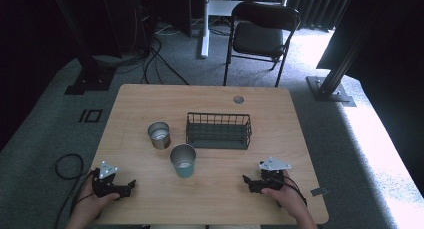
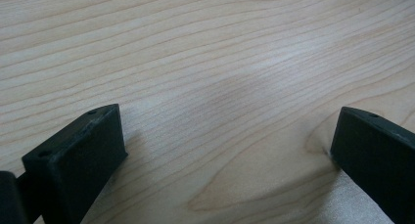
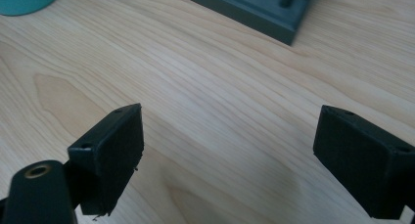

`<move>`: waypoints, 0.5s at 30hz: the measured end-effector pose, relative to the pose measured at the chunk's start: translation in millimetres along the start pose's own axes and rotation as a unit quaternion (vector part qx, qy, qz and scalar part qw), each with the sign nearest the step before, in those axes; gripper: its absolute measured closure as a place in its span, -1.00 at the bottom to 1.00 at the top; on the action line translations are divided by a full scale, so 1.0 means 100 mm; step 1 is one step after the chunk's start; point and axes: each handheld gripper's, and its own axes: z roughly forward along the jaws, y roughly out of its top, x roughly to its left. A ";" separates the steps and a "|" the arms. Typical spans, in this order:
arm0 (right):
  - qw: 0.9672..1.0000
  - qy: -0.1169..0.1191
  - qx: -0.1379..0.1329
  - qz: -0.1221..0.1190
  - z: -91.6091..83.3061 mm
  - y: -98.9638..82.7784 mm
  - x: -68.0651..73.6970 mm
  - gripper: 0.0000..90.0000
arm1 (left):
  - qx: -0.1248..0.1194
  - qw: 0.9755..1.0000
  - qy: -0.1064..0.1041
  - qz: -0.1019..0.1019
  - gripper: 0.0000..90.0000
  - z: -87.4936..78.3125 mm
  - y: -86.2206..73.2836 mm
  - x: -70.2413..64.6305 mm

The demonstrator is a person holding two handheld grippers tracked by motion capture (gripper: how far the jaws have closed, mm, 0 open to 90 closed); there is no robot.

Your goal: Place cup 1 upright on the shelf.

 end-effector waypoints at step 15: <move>0.998 0.052 -0.016 -0.034 0.26 0.23 0.30 -0.75 | 0.000 1.000 0.000 0.000 -0.99 0.00 0.00 0.00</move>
